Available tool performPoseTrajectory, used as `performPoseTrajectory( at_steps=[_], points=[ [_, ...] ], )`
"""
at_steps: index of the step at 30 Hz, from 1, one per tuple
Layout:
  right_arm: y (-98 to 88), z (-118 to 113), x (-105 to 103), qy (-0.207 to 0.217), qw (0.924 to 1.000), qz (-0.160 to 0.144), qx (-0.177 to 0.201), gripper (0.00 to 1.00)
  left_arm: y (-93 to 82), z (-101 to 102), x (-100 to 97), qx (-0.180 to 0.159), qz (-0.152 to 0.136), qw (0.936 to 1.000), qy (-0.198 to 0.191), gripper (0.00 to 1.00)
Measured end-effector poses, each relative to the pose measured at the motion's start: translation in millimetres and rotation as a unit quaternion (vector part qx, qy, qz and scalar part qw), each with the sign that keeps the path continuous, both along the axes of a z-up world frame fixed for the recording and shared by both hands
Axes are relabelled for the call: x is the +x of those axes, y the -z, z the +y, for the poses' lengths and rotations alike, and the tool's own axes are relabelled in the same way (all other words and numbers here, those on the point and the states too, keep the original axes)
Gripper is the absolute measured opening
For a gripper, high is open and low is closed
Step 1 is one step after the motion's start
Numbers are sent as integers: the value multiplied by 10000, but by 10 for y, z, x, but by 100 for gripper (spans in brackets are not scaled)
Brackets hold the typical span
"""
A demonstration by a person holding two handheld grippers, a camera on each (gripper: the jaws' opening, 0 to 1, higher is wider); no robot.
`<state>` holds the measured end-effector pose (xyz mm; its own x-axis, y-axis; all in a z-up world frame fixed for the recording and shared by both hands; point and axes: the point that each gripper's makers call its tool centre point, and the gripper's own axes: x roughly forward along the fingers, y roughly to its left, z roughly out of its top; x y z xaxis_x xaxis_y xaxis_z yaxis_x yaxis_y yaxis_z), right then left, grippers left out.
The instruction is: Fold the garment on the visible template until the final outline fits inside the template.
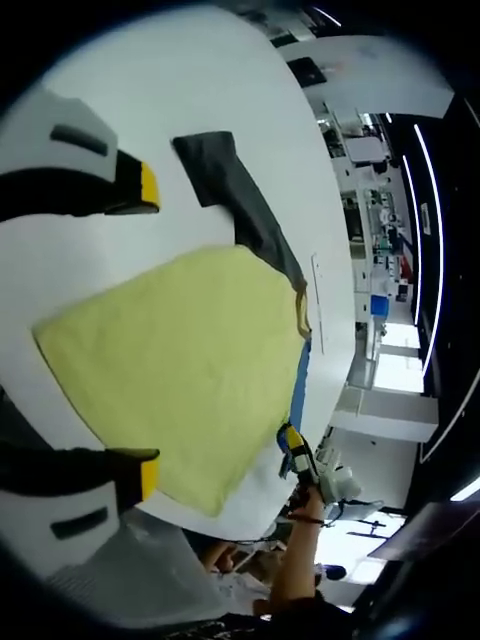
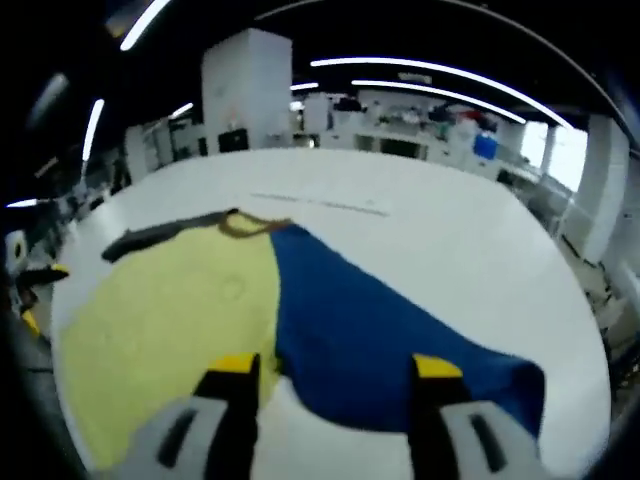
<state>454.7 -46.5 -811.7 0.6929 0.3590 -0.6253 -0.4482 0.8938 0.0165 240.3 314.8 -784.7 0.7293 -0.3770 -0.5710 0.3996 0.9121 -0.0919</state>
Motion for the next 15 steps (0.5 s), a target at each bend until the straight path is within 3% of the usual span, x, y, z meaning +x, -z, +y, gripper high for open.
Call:
performPoseTrajectory(
  at_steps=[8,15],
  points=[
    [-69,-256,-104,444,9989,18,167,73,-17,-2,6,11,-48,10000,22,99],
    [-44,-635,-179,997,9949,88,103,79,-14,-33,1,2,-31,9999,97,99]
  ],
)
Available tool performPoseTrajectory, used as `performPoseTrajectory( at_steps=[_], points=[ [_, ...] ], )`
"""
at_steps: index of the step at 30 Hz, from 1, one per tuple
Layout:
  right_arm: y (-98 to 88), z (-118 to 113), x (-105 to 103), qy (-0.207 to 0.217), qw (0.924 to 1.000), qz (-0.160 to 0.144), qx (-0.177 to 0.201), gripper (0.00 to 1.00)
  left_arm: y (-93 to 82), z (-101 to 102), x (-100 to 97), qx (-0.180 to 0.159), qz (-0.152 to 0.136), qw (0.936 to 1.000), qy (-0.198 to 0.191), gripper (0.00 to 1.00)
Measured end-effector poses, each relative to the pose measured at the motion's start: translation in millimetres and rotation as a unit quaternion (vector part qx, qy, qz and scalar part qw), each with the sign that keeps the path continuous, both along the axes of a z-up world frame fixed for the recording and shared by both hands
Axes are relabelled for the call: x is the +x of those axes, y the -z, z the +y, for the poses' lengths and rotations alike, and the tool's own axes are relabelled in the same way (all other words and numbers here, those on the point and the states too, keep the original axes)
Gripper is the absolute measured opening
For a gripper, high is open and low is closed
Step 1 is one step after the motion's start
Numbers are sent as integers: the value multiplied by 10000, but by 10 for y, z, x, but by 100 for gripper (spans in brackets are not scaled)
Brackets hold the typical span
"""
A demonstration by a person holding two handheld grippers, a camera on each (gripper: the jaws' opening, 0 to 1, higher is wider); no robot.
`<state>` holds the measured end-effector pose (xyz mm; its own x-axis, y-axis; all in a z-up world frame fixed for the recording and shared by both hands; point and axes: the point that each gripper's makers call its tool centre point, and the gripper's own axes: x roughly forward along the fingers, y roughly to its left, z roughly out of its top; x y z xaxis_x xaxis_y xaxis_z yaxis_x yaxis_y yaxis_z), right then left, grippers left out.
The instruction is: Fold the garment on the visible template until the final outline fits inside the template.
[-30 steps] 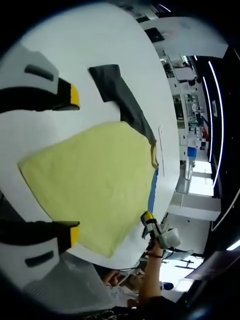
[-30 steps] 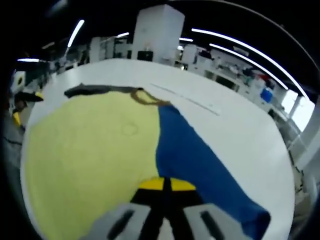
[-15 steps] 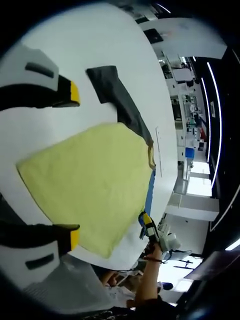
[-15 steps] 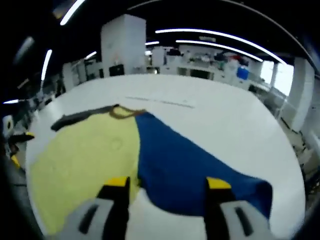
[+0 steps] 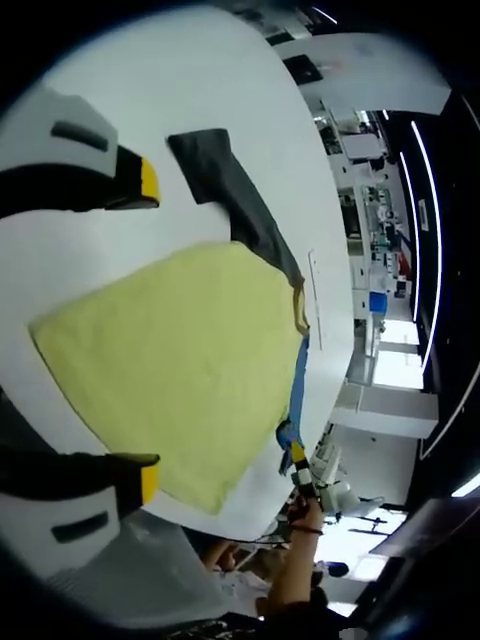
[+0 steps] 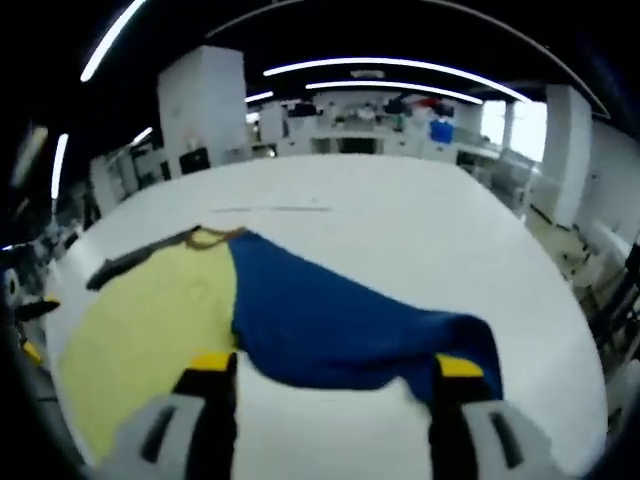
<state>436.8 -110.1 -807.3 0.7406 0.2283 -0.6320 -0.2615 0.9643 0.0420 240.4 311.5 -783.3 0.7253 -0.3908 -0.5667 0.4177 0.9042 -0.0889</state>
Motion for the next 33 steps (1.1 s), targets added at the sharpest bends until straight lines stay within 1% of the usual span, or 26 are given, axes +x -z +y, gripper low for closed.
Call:
performPoseTrajectory(
  at_steps=[3,7,9,10,13,15,17,20,21,23,26,27,28,29,30,32,33],
  points=[
    [8,-150,-63,250,9997,10,-17,82,-1,-38,-4,31,-1,10000,90,99],
    [20,-317,-105,514,9987,8,-55,82,0,-49,2,43,1,9999,124,99],
    [28,-414,-175,758,9971,56,-75,80,6,-52,3,31,12,9999,120,99],
    [36,-499,-199,919,9957,75,-87,79,9,-56,0,29,14,9999,130,99],
    [50,-594,-272,1144,9933,132,-63,77,22,-69,-13,50,45,9998,160,99],
    [93,-702,-291,1345,9907,214,-11,75,33,-73,-22,49,68,9998,176,98],
    [103,-744,-301,1414,9897,232,14,72,36,-84,-27,47,80,9998,201,98],
    [174,-882,-276,1644,9860,274,89,70,35,-123,-38,54,80,9995,292,99],
    [192,-905,-280,1705,9848,304,110,68,35,-138,-42,57,83,9995,310,99],
    [175,-881,-330,1888,9813,294,243,65,40,-148,-42,85,87,9994,322,99],
    [215,-934,-305,2088,9768,276,389,61,29,-145,-31,87,35,9995,315,99],
    [233,-957,-301,2216,9735,293,474,59,22,-153,-34,80,13,9995,320,99],
    [222,-939,-316,2243,9728,279,509,56,21,-155,-35,83,10,9994,325,99],
    [213,-940,-305,2334,9703,217,604,54,27,-149,-36,110,16,9994,331,99],
    [211,-934,-309,2361,9695,211,620,51,31,-145,-39,131,20,9993,336,99],
    [240,-1002,-233,2414,9682,168,634,46,44,-142,-56,174,39,9993,343,99],
    [229,-976,-233,2425,9679,159,638,44,51,-141,-61,184,49,9992,342,99]
  ],
)
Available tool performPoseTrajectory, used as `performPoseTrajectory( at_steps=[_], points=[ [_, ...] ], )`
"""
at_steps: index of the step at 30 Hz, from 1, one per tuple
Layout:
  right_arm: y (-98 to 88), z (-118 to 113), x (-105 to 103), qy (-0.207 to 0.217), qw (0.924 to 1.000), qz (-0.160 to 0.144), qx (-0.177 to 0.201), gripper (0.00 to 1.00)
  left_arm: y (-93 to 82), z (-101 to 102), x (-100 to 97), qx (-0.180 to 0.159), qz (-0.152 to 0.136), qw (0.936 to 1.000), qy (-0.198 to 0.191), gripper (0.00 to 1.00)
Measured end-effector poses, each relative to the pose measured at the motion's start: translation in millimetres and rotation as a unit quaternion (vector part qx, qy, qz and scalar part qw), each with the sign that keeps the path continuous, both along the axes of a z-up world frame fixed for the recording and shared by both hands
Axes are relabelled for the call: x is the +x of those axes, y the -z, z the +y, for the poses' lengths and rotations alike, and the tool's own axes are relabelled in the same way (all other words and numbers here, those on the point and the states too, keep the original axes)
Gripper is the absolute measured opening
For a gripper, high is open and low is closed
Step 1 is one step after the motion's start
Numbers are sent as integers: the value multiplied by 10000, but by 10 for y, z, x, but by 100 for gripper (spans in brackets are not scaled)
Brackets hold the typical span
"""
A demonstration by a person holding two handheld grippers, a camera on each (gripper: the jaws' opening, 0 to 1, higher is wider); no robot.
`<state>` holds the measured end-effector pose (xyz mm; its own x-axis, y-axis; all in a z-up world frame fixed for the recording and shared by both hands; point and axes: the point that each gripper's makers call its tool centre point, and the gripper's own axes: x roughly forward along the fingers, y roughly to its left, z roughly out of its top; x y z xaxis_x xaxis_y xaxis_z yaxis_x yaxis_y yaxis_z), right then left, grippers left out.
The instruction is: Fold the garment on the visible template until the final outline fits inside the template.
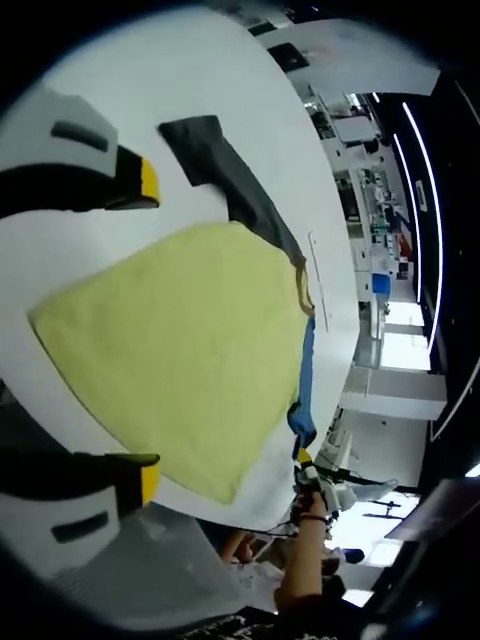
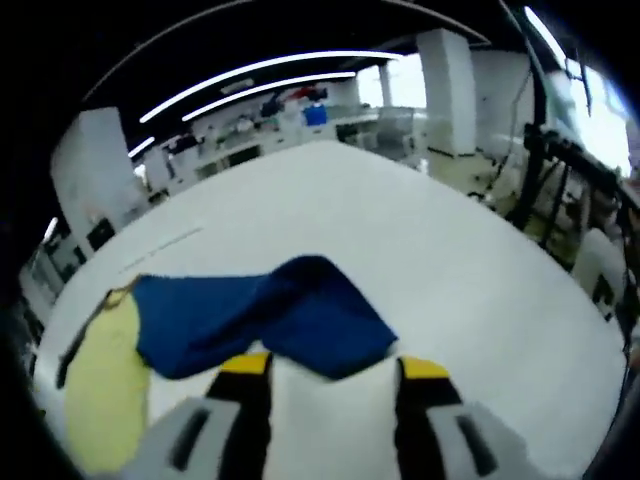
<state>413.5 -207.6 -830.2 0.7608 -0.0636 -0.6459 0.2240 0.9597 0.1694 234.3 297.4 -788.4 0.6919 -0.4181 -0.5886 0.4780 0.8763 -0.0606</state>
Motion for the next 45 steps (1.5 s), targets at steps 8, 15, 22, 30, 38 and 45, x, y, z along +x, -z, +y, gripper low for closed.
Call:
performPoseTrajectory(
  at_steps=[8,15,22,30,38,45],
  points=[
    [68,-26,61,283,9995,113,115,28,34,-15,-14,72,25,10000,46,98],
    [60,-1,73,340,9994,71,47,13,40,-3,-14,88,52,9999,28,97],
    [46,-54,93,271,9996,88,-83,0,36,16,-7,117,45,9999,11,96],
    [-175,-148,113,-102,9991,5,-416,0,30,18,1,123,18,9999,-5,96],
    [-414,-218,37,-246,9988,10,-419,0,29,2,7,126,14,9999,45,96],
    [-502,-414,-17,-159,9983,92,-561,0,19,-19,14,112,2,9999,75,96]
  ],
)
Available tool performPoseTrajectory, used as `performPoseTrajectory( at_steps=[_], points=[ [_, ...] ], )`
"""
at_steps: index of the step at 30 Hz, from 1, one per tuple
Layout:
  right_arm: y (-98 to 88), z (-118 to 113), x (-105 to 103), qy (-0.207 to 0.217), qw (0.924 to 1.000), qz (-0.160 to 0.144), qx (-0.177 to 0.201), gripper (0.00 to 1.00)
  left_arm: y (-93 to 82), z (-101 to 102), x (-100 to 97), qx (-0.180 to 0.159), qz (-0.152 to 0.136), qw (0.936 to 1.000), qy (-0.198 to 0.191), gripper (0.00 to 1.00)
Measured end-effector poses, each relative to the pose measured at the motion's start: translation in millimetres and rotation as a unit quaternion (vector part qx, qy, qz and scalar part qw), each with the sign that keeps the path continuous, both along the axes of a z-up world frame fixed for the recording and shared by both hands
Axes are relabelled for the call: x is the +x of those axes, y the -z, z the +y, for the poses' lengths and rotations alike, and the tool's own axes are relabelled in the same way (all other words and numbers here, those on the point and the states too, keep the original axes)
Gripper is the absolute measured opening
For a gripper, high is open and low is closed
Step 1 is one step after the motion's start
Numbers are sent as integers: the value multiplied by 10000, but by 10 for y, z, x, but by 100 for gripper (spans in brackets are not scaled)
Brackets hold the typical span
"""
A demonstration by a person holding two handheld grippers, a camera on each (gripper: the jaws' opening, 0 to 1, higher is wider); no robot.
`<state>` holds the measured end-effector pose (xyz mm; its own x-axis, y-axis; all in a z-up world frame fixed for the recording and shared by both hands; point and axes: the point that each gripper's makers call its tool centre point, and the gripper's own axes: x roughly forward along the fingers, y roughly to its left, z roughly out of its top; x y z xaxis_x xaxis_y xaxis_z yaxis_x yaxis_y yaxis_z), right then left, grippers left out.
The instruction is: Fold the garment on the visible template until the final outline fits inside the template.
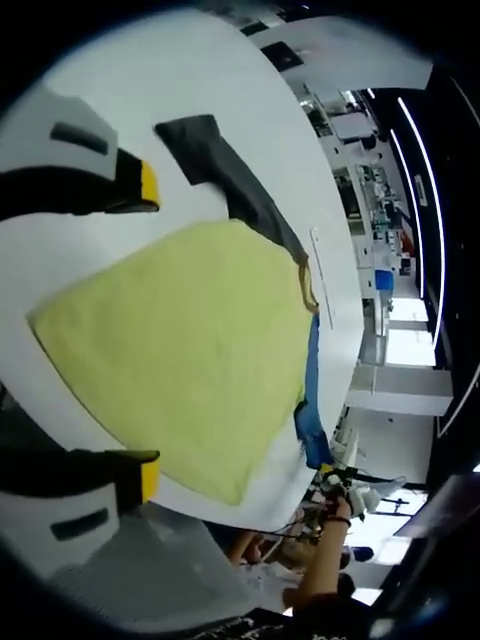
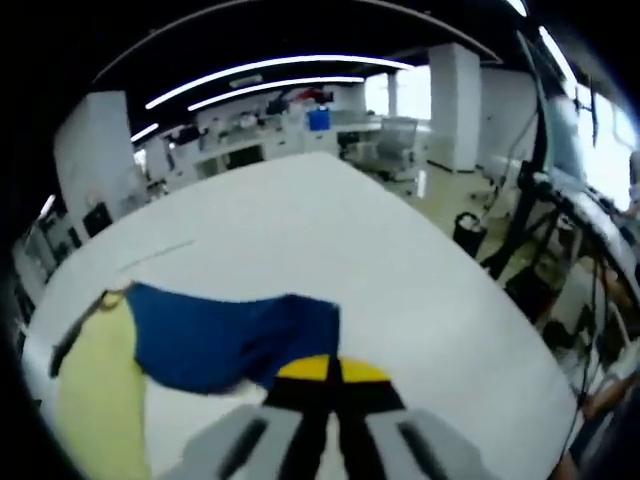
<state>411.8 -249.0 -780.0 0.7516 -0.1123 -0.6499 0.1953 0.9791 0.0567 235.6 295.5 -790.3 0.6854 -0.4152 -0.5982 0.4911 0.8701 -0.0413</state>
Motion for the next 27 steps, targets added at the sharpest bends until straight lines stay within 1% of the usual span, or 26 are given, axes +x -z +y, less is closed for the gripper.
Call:
performPoseTrajectory(
  at_steps=[2,4,6,7,8,10,11,12,15,17,18,19,23,24,26,27],
  points=[
    [-33,-32,-60,25,10000,23,-63,0,-3,-12,1,8,-9,10000,28,96],
    [-7,-136,-43,55,9999,96,-100,0,-5,-22,1,21,-12,10000,50,96],
    [59,-250,5,-1,9996,219,-187,0,-8,-16,4,29,-21,10000,59,96],
    [77,-251,-5,-26,9994,258,-220,0,-14,-16,5,30,-33,10000,65,96],
    [89,-198,-53,-110,9991,330,-262,0,-20,-18,6,25,-42,10000,71,96],
    [185,-285,39,-217,9984,440,-291,0,-34,-21,6,21,-57,10000,76,96],
    [212,-292,57,-263,9981,467,-315,0,-38,-20,5,32,-61,9999,80,96],
    [224,-260,30,-284,9978,491,-340,0,-41,-19,4,39,-63,9999,82,96],
    [283,-279,58,-339,9967,604,-418,0,-50,-15,-5,66,-69,9999,89,97],
    [290,-237,46,-391,9962,620,-473,0,-55,-12,-16,87,-69,9999,95,97],
    [317,-285,101,-434,9958,625,-512,0,-55,-9,-19,96,-69,9999,95,97],
    [335,-294,113,-460,9954,652,-522,0,-54,-6,-21,106,-66,9999,94,97],
    [357,-329,114,-457,9953,652,-556,0,-59,-4,-28,120,-66,9999,86,97],
    [344,-321,94,-454,9952,644,-575,2,-68,-6,-27,117,-79,9999,81,97],
    [338,-300,52,-438,9953,665,-556,13,-72,-3,-19,126,-108,9998,78,97],
    [351,-307,47,-443,9955,668,-513,16,-77,-1,-19,133,-115,9998,76,98]
  ],
)
